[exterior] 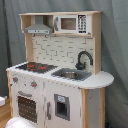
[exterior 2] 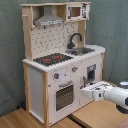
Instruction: Play with the kitchen
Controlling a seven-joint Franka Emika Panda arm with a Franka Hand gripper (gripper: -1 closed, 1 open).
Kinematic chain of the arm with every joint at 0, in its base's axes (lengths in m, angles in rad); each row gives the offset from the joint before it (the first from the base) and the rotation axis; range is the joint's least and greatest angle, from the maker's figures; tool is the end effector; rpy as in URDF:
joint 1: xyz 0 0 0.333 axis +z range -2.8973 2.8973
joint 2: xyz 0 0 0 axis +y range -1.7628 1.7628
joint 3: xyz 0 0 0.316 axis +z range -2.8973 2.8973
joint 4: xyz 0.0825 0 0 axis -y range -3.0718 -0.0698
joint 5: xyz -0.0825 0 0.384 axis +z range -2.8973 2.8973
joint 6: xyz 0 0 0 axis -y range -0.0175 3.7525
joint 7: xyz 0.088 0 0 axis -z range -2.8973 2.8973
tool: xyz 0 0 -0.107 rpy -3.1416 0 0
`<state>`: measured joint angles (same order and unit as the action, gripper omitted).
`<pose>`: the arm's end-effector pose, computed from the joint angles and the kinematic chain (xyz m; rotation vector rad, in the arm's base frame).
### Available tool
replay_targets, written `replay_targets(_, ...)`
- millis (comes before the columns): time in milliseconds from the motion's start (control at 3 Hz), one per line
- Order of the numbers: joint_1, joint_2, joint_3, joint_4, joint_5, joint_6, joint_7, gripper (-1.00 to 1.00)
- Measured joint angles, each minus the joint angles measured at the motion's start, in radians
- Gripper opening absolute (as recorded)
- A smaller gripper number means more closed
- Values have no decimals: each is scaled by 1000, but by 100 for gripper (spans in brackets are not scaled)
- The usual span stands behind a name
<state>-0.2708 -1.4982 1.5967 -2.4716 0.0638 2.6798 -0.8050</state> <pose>0.1508 0.4705 0.3207 0.7226 1.5466 0.5638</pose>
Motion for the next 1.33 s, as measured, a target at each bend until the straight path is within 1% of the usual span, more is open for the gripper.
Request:
replay_targets(333,-86,0,-3,56,0,26,-13,100)
replay_targets(667,-164,1,-20,100,0,74,-33,100)
replay_targets(1000,-239,1,-33,137,0,138,-37,100)
replay_targets(1333,-318,4,-46,185,1,175,-37,100)
